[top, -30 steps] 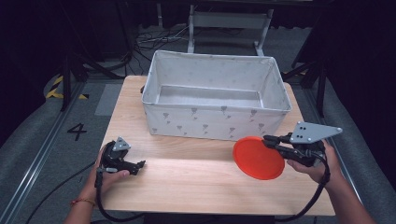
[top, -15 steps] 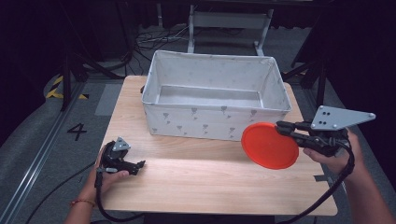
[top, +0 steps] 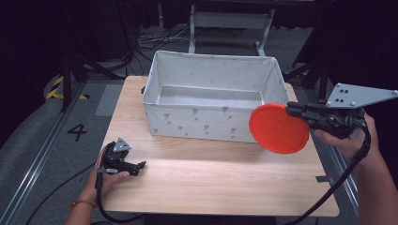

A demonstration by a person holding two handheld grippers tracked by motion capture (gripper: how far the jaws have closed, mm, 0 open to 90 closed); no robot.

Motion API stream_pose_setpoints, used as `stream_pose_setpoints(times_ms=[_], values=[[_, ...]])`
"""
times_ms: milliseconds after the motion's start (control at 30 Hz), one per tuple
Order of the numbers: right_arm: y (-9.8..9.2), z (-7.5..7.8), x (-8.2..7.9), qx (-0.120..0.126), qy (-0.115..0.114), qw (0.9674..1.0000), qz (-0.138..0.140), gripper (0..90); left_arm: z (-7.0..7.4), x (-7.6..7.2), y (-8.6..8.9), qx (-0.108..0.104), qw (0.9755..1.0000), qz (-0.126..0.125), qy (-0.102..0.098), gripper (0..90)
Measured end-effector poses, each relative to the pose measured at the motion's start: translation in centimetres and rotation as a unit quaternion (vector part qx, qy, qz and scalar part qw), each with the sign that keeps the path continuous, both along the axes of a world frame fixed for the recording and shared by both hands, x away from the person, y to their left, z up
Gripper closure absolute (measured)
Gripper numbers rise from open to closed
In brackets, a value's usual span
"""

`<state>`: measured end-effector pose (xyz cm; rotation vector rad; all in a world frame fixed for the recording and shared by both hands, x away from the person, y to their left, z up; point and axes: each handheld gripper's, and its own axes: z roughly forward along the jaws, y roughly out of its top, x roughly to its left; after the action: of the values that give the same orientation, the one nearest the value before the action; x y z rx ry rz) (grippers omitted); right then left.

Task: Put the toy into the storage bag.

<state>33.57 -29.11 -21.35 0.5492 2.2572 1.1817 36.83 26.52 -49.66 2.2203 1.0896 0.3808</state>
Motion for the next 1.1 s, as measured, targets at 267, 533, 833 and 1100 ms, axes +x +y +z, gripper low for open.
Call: stream_pose_setpoints(times_ms=[267, 533, 833, 1100], values=[[-0.1, 1.7, 1.5, -0.010, -0.014, 0.9997, -0.017, 83.4, 0.0, 0.0, 0.0, 0.000, 1.0000, 0.000, 0.000, 0.5], [-0.6, 4.6, 3.2, 0.004, -0.028, 0.9991, -0.030, 83.4, 0.0, 0.0, 0.0, 0.000, 1.0000, 0.001, 0.001, 0.4], [0.0, 5.6, 5.9, -0.001, -0.029, 0.9985, -0.046, 83.4, 0.0, 0.0, 0.0, 0.000, 1.0000, 0.001, 0.000, 0.5], [0.4, 4.9, 8.9, -0.003, -0.014, 0.9985, -0.052, 83.4, 0.0, 0.0, 0.0, 0.000, 1.0000, 0.001, 0.000, 0.5]])
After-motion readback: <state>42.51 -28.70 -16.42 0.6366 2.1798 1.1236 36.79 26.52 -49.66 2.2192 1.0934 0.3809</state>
